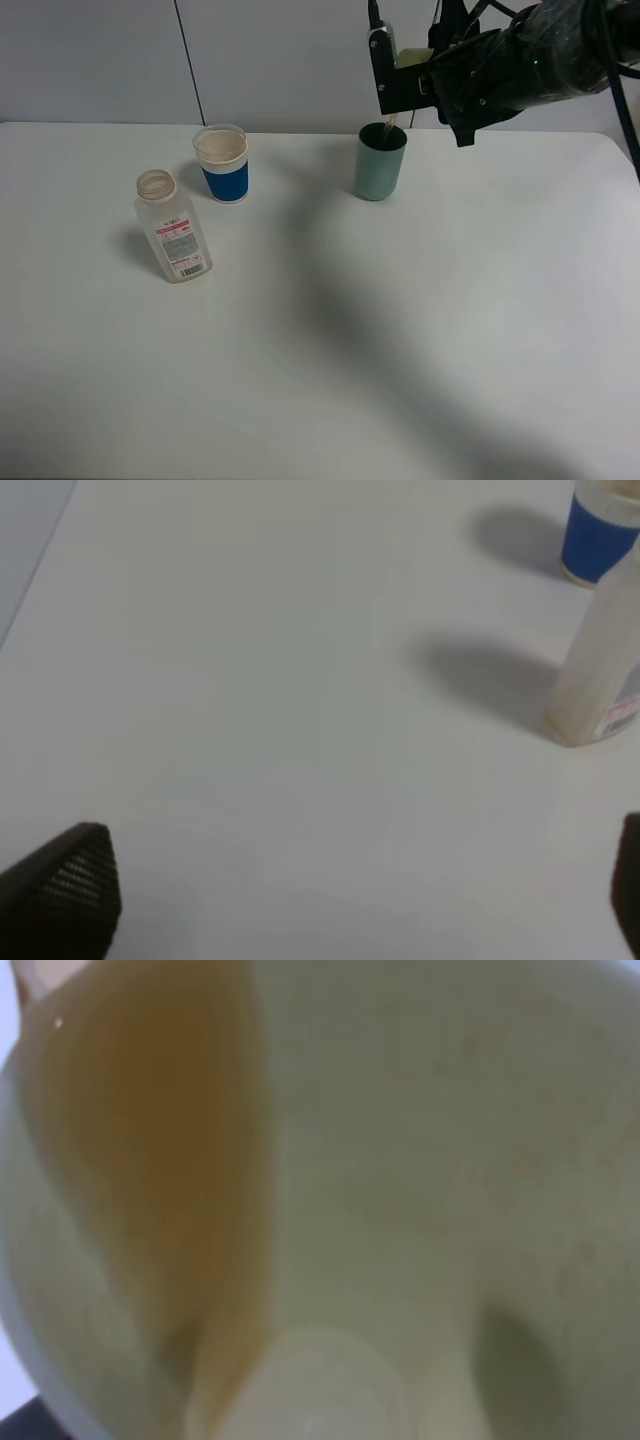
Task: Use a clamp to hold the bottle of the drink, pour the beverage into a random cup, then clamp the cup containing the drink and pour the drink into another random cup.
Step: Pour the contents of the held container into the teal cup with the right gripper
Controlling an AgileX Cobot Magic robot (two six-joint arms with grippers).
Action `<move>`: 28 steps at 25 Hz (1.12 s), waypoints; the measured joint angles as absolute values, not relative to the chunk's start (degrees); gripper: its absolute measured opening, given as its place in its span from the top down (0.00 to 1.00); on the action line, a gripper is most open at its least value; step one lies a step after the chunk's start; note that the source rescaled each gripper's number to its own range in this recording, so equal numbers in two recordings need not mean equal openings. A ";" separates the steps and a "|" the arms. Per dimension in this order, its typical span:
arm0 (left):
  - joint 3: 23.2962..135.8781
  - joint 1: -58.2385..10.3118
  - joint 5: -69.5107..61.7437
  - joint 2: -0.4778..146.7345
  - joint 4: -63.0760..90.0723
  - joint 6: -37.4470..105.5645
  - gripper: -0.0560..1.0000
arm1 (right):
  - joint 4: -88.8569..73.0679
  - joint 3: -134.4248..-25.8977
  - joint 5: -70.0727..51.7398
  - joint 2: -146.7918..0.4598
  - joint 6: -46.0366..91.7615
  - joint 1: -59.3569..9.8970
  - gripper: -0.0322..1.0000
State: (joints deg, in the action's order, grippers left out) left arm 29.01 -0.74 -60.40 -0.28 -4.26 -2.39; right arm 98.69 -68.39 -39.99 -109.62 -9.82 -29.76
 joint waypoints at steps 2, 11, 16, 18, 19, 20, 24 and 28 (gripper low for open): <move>29.01 -0.74 -60.40 -0.28 -4.26 -2.36 0.00 | 98.69 -68.39 -39.99 -109.62 -8.66 -29.76 0.97; 29.01 -0.74 -60.40 -0.28 -4.26 -2.36 0.00 | 98.75 -68.39 -40.13 -109.62 -3.30 -29.76 0.97; 29.01 -0.74 -60.40 -0.28 -4.26 -2.36 0.00 | 98.81 -68.39 -40.57 -109.62 0.00 -29.76 0.97; 29.01 -0.74 -60.40 -0.28 -4.26 -2.36 0.00 | 98.87 -68.39 -40.91 -109.62 1.90 -29.76 0.97; 29.01 -0.74 -60.40 -0.28 -4.26 -2.36 0.00 | 98.87 -68.39 -41.13 -109.62 2.52 -29.81 0.97; 29.01 -0.74 -60.40 -0.28 -4.26 -2.36 0.00 | 98.87 -68.39 -41.29 -109.62 3.21 -29.81 0.97; 29.01 -0.74 -60.40 -0.28 -4.26 -2.36 0.00 | 98.87 -68.39 -41.28 -109.62 3.76 -29.81 0.97; 29.01 -0.74 -60.40 -0.28 -4.26 -2.36 0.00 | 98.87 -68.39 -41.28 -109.62 -1.09 -29.81 0.97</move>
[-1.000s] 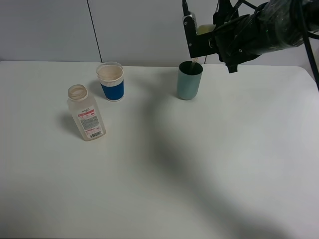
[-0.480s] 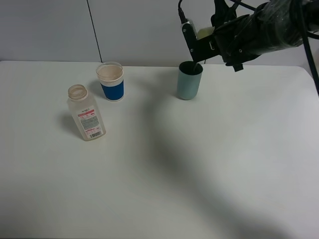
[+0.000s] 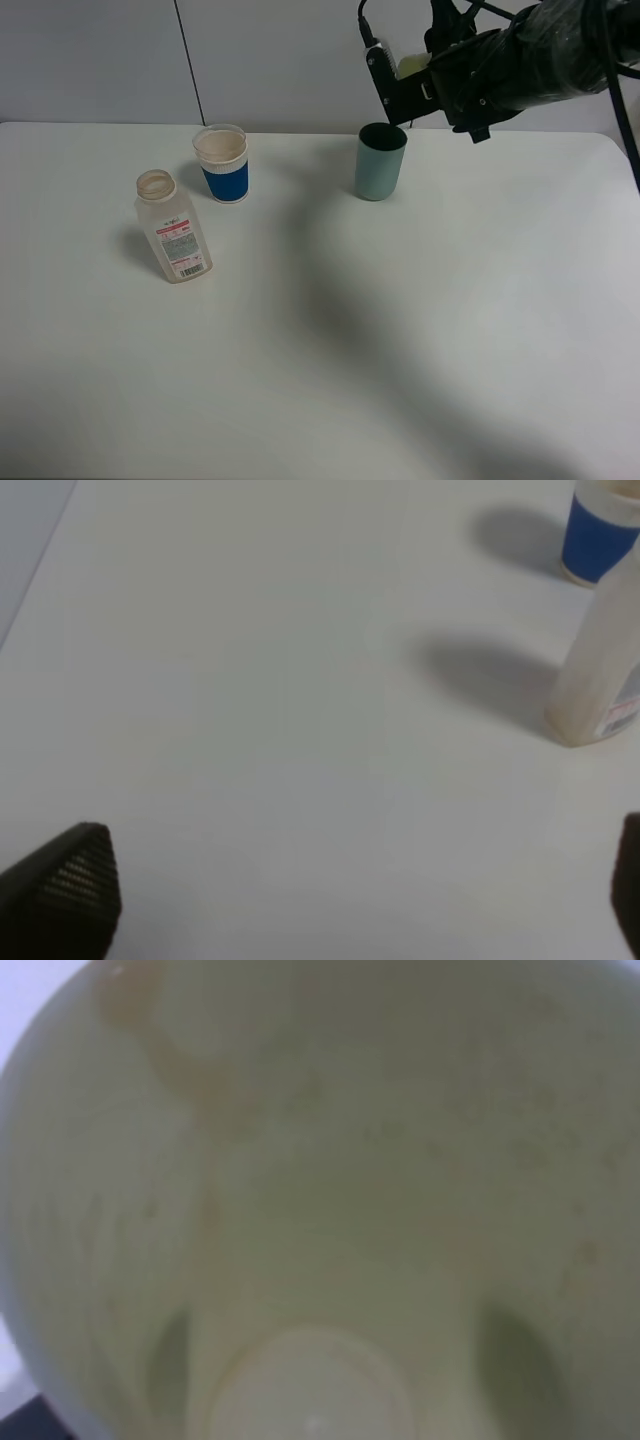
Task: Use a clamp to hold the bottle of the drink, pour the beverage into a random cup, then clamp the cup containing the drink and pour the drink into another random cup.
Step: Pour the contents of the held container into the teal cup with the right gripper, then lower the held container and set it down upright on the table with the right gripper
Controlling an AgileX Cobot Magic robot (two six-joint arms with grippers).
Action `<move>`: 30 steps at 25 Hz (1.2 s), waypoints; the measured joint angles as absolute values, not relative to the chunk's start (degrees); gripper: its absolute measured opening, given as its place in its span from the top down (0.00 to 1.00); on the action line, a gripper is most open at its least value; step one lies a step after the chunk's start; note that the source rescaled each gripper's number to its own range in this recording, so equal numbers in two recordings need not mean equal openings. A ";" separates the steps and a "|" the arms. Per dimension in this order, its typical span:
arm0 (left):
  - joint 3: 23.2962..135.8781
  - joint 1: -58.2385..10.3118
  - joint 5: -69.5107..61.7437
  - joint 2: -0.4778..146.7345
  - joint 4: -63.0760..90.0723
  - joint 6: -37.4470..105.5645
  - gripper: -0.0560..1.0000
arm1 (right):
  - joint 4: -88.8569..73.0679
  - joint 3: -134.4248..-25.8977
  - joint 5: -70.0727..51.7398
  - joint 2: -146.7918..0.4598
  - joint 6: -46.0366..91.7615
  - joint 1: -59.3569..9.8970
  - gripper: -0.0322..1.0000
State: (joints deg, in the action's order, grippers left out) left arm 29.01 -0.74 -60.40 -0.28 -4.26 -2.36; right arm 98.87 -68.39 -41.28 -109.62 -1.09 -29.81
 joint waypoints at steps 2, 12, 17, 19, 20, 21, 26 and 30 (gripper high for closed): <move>29.01 -0.74 -60.40 -0.28 -4.26 -2.36 0.00 | 98.87 -68.39 -41.28 -109.62 -7.77 -29.81 0.97; 29.01 -0.74 -60.40 -0.28 -4.26 -2.36 0.00 | 94.66 -68.39 -41.28 -109.62 -47.83 -29.81 0.97; 29.01 -0.74 -60.40 -0.28 -4.26 -2.36 0.00 | 87.98 -68.39 -41.19 -109.14 -54.16 -29.81 0.97; 29.01 -0.74 -60.40 -0.28 -4.26 -2.36 0.00 | 85.26 -68.39 -40.98 -108.49 -54.58 -29.81 0.97; 29.01 -0.74 -60.40 -0.28 -4.26 -2.36 0.00 | 83.65 -68.39 -40.67 -107.90 -54.72 -29.81 0.97; 29.01 -0.74 -60.40 -0.28 -4.26 -2.36 0.00 | 81.50 -68.39 -40.17 -107.16 -54.72 -29.81 0.97; 29.01 -0.74 -60.40 -0.28 -4.26 -2.36 0.00 | 69.72 -68.39 -35.65 -101.88 -54.58 -29.81 0.97; 29.01 -0.74 -60.40 -0.28 -4.26 -2.36 0.00 | 59.47 -68.39 -30.50 -97.91 -51.18 -29.81 0.97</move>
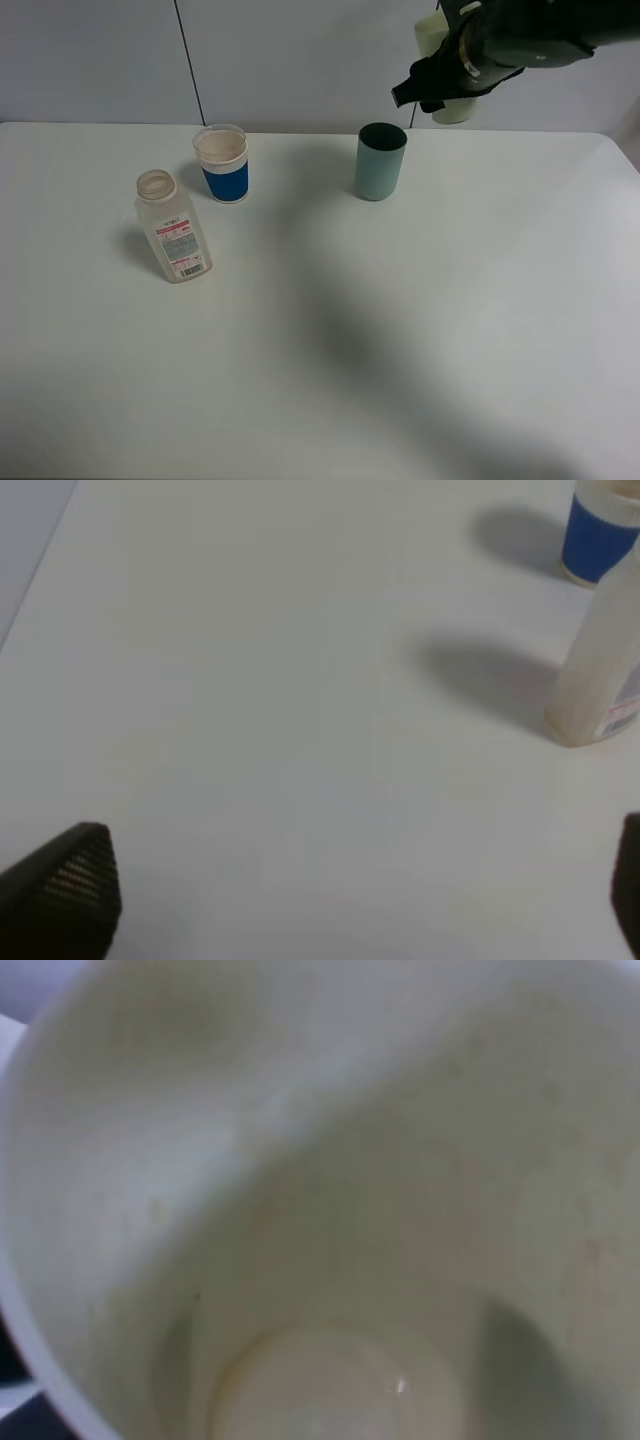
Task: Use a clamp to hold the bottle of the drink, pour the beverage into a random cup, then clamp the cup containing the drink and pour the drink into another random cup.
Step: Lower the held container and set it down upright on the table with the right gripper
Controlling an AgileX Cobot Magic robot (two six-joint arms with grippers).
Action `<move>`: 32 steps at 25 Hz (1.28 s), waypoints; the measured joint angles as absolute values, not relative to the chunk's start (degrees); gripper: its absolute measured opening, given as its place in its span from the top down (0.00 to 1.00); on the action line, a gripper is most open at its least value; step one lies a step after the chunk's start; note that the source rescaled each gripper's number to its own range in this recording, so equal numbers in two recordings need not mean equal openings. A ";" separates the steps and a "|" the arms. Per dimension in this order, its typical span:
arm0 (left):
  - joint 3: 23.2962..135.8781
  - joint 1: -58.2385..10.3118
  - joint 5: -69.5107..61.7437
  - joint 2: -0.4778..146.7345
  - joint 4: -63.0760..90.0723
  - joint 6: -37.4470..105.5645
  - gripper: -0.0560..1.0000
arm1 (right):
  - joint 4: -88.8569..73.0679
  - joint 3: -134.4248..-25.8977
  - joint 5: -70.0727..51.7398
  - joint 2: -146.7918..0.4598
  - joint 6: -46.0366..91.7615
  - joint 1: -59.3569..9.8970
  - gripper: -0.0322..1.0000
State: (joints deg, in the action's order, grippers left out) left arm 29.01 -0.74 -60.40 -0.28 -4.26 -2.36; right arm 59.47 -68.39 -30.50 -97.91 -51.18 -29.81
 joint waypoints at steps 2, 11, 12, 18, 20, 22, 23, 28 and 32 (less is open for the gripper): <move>29.01 -0.74 -60.40 -0.28 -4.26 -2.36 0.00 | 53.83 -68.39 -26.67 -96.01 -47.00 -29.81 0.97; 29.01 -0.74 -60.40 -0.28 -4.26 -2.36 0.00 | 28.20 -68.39 -14.70 -92.78 -18.68 -31.94 0.97; 29.01 -0.74 -60.40 -0.28 -4.26 -2.36 0.00 | 25.31 -68.39 -13.77 -92.78 -14.36 -32.39 0.97; 29.01 -0.74 -60.40 -0.28 -4.26 -2.36 0.00 | 8.74 -68.39 -9.21 -92.78 5.21 -34.70 0.97; 29.01 -0.74 -60.40 -0.28 -4.26 -2.36 0.00 | 2.29 -68.18 -6.22 -92.78 12.46 -35.81 0.97; 29.01 -0.74 -60.40 -0.28 -4.26 -2.36 0.00 | -0.74 -66.48 -2.03 -92.78 15.32 -36.66 0.97; 29.01 -0.74 -60.40 -0.28 -4.26 -2.32 0.00 | -1.76 -65.14 0.93 -92.78 16.10 -36.81 0.97; 29.01 -0.74 -60.40 -0.28 -4.26 -2.32 0.00 | -3.14 -58.02 11.22 -92.74 16.87 -37.01 0.97; 29.01 -0.74 -60.40 -0.28 -4.26 -2.25 0.00 | -3.14 -51.28 19.07 -92.74 16.61 -37.63 0.97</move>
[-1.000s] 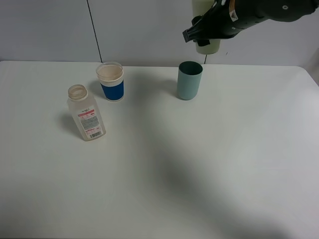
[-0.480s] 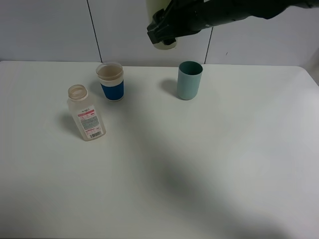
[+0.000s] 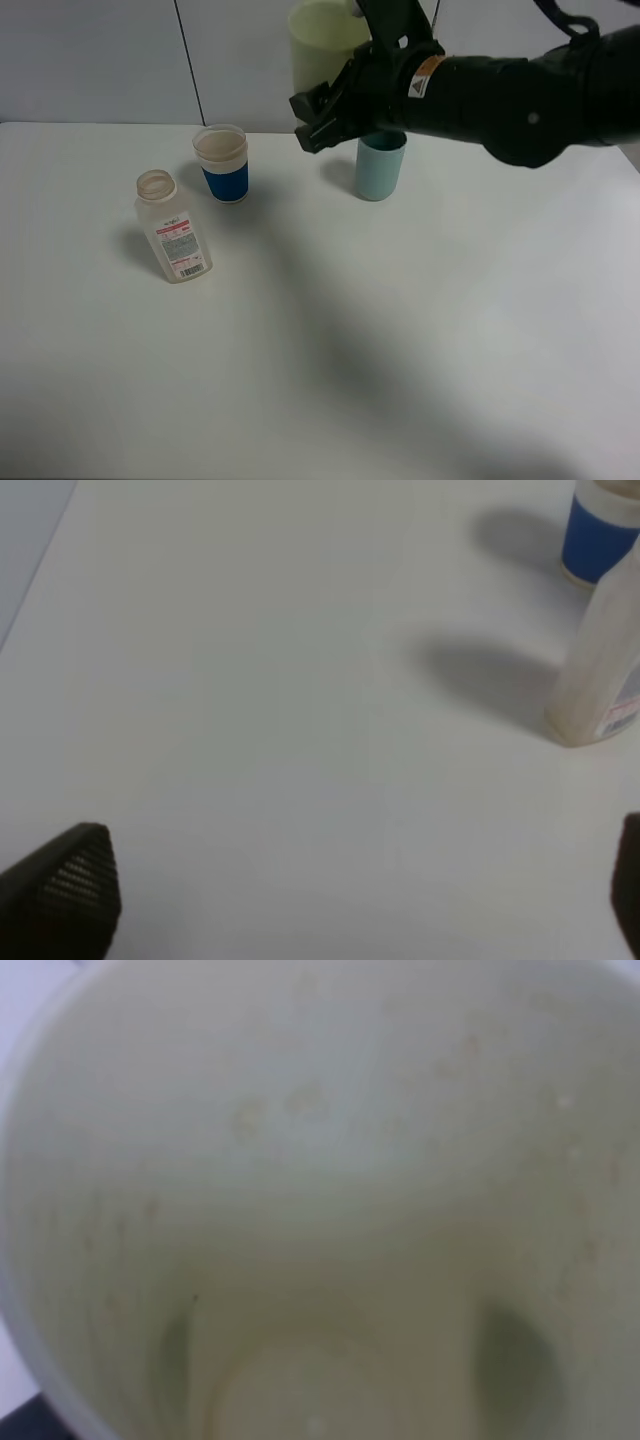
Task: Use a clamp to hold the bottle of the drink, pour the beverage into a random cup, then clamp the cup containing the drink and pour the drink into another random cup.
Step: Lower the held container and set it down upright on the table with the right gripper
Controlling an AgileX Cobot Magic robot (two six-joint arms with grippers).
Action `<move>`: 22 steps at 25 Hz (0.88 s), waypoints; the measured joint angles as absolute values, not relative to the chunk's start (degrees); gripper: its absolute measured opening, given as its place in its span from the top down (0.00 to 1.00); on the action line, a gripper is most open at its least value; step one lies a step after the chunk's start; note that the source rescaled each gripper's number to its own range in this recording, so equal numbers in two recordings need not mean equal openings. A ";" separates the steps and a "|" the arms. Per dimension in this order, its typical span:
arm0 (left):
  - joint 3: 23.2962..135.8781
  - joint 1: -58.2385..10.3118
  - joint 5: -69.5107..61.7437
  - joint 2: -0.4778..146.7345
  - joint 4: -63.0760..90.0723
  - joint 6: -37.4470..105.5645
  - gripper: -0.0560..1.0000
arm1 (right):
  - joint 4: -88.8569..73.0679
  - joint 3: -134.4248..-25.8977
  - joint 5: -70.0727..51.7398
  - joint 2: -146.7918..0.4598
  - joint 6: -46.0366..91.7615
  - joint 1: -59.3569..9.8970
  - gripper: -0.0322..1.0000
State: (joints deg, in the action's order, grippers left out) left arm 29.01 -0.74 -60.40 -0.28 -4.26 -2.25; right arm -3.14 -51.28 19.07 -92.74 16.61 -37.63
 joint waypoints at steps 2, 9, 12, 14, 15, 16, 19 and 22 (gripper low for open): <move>29.01 -0.74 -60.40 -0.28 -4.26 -2.20 0.00 | -2.81 -46.67 24.44 -92.74 15.09 -37.79 0.97; 29.01 -0.74 -60.40 -0.28 -4.26 -2.18 0.00 | -2.07 -41.59 32.03 -95.12 11.99 -37.79 0.97; 29.01 -0.74 -60.40 -0.28 -4.26 -2.18 0.00 | -2.07 -41.35 32.75 -98.43 9.01 -37.79 0.97; 29.01 -0.74 -60.40 -0.28 -4.26 -2.18 0.00 | -2.07 -41.35 33.98 -100.95 7.54 -37.79 0.97; 29.01 -0.74 -60.40 -0.28 -4.26 -2.18 0.00 | -2.07 -41.35 34.75 -102.12 7.05 -37.79 0.97; 29.01 -0.74 -60.40 -0.28 -4.26 -2.18 0.00 | -2.07 -41.35 35.39 -103.66 6.47 -37.79 0.97; 29.01 -0.74 -60.40 -0.28 -4.26 -2.18 0.00 | -2.07 -41.40 36.06 -106.62 5.80 -37.79 0.97; 29.01 -0.74 -60.40 -0.28 -4.26 -2.18 0.00 | -2.07 -41.40 36.10 -108.43 5.60 -37.79 0.97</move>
State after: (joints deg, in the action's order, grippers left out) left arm 29.01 -0.74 -60.40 -0.28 -4.26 -2.18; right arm -2.07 -41.40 36.10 -108.43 5.60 -37.79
